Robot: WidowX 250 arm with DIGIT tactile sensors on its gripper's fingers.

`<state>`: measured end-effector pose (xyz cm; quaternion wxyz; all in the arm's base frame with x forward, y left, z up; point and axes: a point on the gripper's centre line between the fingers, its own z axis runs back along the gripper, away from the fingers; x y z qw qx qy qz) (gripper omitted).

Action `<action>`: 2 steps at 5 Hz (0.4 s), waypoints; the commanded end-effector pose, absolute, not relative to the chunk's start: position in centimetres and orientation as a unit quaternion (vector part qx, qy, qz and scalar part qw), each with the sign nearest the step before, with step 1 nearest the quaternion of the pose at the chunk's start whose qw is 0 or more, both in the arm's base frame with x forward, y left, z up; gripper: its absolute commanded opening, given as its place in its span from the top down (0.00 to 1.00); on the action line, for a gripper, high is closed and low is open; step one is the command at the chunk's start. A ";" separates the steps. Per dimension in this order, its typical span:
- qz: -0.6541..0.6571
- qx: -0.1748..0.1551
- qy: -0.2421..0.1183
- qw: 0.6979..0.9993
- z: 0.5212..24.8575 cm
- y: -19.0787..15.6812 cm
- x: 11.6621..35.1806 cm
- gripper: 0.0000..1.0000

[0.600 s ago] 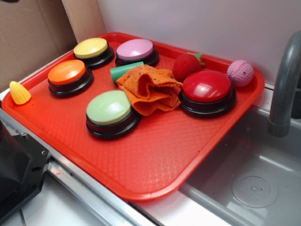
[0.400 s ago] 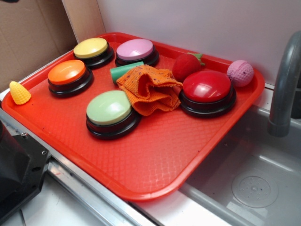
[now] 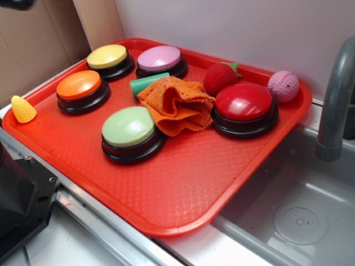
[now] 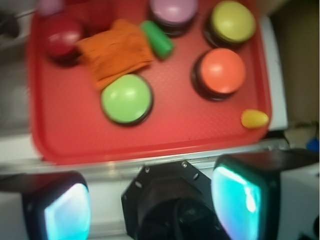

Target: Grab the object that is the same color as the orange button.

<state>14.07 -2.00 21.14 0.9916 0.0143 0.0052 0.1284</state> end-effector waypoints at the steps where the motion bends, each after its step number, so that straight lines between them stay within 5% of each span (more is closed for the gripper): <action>1: 0.283 0.011 0.000 0.959 17.3 -1.4 19.0 0.00; 2: 0.334 -0.010 -0.015 0.942 15.1 -1.0 21.3 0.00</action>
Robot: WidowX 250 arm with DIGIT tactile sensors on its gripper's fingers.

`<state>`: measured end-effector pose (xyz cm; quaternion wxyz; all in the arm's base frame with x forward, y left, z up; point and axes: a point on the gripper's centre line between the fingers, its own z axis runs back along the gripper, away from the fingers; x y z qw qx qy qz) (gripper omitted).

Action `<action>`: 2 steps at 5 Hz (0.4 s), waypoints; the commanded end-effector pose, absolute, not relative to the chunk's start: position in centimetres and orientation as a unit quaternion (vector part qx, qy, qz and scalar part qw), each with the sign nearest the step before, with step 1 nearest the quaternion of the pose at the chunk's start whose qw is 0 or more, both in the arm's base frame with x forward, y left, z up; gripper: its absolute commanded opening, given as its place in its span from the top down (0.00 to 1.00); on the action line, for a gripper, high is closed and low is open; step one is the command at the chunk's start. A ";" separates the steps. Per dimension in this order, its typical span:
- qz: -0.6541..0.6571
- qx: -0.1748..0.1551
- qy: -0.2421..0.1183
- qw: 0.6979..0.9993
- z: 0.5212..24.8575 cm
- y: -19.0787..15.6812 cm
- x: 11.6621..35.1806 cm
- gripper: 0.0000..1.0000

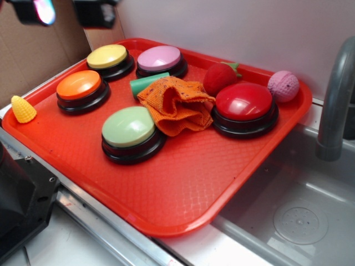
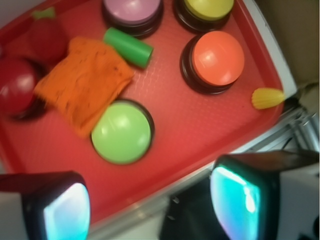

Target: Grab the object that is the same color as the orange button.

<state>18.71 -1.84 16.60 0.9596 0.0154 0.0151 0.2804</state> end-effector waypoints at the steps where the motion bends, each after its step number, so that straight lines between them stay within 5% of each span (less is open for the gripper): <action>1: 0.362 -0.045 -0.022 0.931 13.2 -0.8 23.5 0.00; 2: 0.398 -0.056 -0.027 0.915 11.2 -0.6 25.1 0.00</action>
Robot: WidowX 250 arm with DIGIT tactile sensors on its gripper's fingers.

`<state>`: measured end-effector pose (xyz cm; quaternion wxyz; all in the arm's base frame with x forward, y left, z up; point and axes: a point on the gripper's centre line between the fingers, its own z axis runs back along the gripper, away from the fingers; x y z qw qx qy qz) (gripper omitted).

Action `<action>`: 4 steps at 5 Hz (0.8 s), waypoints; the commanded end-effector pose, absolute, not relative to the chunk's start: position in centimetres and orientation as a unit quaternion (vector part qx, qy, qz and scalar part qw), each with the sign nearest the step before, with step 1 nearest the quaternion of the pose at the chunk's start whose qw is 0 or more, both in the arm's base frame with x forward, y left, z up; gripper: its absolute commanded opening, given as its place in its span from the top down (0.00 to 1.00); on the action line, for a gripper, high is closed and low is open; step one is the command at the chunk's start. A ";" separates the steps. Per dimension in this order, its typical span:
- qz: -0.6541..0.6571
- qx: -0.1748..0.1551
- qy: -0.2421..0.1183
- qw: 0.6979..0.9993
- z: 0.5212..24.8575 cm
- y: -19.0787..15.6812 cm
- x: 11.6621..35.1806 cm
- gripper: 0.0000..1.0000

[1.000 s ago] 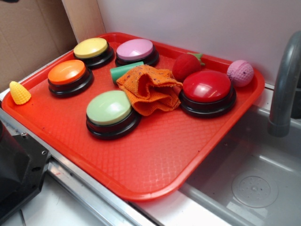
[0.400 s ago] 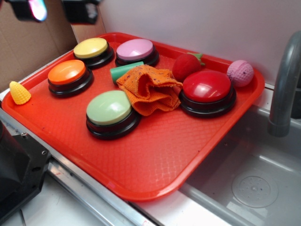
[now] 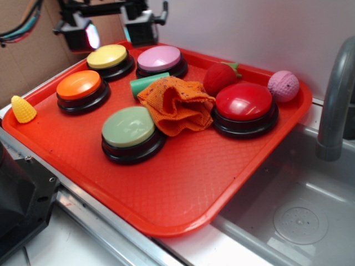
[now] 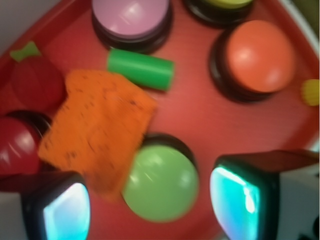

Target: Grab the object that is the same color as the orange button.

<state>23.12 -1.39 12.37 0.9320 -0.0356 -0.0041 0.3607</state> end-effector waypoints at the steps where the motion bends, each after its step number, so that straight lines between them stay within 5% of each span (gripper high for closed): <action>1: 0.404 -0.063 -0.023 0.912 9.5 -0.8 26.4 0.00; 4: 0.445 -0.061 -0.021 0.893 4.1 -0.2 28.2 0.00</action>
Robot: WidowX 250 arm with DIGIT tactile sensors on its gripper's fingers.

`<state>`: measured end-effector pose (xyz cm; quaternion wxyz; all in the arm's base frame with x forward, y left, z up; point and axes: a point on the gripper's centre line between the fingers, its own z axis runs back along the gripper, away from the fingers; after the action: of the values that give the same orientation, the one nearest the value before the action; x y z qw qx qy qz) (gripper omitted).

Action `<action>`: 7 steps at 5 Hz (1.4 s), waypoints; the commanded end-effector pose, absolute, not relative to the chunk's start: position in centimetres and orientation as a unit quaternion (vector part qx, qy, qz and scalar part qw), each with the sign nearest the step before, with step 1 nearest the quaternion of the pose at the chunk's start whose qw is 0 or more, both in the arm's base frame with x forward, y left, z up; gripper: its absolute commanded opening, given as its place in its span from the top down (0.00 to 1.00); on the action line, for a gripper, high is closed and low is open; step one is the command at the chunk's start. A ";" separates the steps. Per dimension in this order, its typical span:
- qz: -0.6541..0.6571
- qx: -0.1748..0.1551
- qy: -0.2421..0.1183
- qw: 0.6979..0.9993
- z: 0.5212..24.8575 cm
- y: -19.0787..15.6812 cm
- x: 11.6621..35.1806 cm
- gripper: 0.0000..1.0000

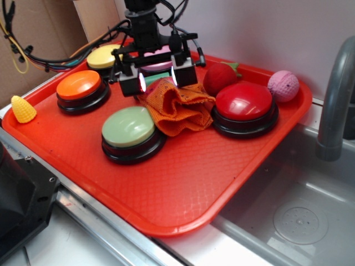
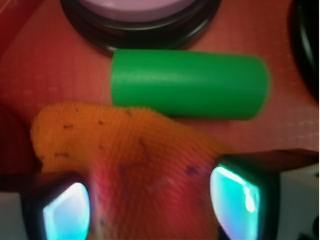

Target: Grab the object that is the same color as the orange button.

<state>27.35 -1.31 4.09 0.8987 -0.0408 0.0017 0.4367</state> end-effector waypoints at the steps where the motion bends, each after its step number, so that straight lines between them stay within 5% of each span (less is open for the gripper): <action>1: 0.448 -0.063 -0.024 0.892 3.8 -0.2 28.1 0.40; 2: 0.449 -0.066 -0.020 0.891 3.4 -0.3 27.9 1.00; 5: 0.409 -0.048 -0.032 0.911 4.8 -0.6 27.8 1.00; 6: 0.345 0.001 -0.028 0.938 7.9 -0.6 27.3 1.00; 7: 0.244 0.013 -0.027 0.969 11.2 -0.7 25.6 1.00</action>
<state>24.60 -1.13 9.55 0.9684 0.0202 0.0036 0.2487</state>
